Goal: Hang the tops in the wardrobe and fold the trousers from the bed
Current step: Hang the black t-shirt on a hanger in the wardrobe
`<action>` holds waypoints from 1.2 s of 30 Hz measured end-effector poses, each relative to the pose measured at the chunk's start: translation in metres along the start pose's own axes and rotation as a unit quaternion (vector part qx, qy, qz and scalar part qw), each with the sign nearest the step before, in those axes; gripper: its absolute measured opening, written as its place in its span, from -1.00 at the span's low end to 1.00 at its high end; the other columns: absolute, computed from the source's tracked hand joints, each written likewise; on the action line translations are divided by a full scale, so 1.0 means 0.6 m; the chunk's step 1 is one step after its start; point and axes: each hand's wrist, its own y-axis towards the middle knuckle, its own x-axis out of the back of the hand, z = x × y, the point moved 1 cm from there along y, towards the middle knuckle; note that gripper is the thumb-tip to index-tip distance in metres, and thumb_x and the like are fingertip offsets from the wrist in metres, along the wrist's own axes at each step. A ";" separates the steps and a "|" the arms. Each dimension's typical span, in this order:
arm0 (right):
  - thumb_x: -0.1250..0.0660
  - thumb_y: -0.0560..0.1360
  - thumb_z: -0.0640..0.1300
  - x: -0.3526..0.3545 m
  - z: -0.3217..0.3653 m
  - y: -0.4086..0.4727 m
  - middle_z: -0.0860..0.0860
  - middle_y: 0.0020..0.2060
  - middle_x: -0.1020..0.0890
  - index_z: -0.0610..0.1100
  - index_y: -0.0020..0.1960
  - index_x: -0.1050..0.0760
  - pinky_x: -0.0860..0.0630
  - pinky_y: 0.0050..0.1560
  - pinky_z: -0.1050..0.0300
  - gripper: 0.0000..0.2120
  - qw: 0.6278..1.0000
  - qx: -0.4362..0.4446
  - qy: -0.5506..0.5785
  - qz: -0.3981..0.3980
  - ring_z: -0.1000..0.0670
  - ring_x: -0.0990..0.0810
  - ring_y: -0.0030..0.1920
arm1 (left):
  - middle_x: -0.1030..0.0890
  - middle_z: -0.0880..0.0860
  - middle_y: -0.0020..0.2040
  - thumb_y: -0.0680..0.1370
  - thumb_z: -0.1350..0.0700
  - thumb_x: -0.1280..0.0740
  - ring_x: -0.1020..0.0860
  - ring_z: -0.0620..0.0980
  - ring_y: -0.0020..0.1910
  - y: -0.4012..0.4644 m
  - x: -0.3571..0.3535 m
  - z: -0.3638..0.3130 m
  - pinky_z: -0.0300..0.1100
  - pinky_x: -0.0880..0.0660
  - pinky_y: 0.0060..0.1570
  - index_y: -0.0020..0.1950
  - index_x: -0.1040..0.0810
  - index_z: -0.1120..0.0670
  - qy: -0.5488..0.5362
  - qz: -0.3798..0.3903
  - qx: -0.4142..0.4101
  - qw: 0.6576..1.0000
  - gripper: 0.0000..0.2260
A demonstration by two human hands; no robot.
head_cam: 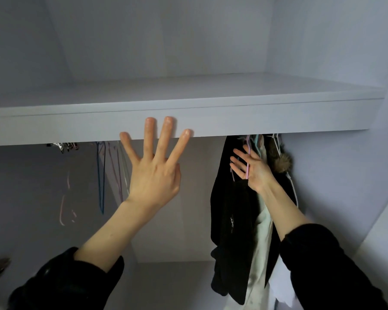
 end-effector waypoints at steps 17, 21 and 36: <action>-0.08 0.59 -0.31 0.016 0.020 -0.078 -0.16 0.38 -0.39 -0.15 0.46 -0.25 -0.34 0.28 0.09 -0.56 0.852 0.066 -0.483 -0.192 -0.15 -0.38 0.35 | 0.05 0.15 0.53 0.33 0.28 -0.37 0.09 0.28 0.48 0.000 0.049 -0.011 0.45 0.09 0.29 0.54 0.03 0.05 -0.010 0.086 0.015 0.996 -0.12; -0.15 0.60 -0.20 0.002 0.010 -0.147 -0.10 0.49 -0.18 -0.11 0.52 -0.10 -0.21 0.39 0.06 -0.48 0.806 0.067 -0.574 -0.125 -0.12 -0.19 0.47 | 0.02 0.16 0.54 0.46 0.17 -0.33 0.12 0.25 0.50 -0.027 0.080 -0.023 0.32 0.11 0.37 0.53 -0.06 0.08 -0.127 0.146 0.039 0.980 -0.29; -0.18 0.60 -0.14 -0.248 -0.288 -0.518 -0.03 0.18 -0.54 -0.11 0.40 -0.32 -0.31 -0.04 0.37 -0.63 0.754 0.016 -0.621 0.215 0.04 -0.52 0.08 | -0.38 0.04 0.36 0.57 0.17 -0.23 -0.36 0.04 0.33 -0.456 0.401 0.064 -0.20 -0.30 0.22 0.44 -0.29 0.09 -0.241 0.237 0.365 0.868 -0.58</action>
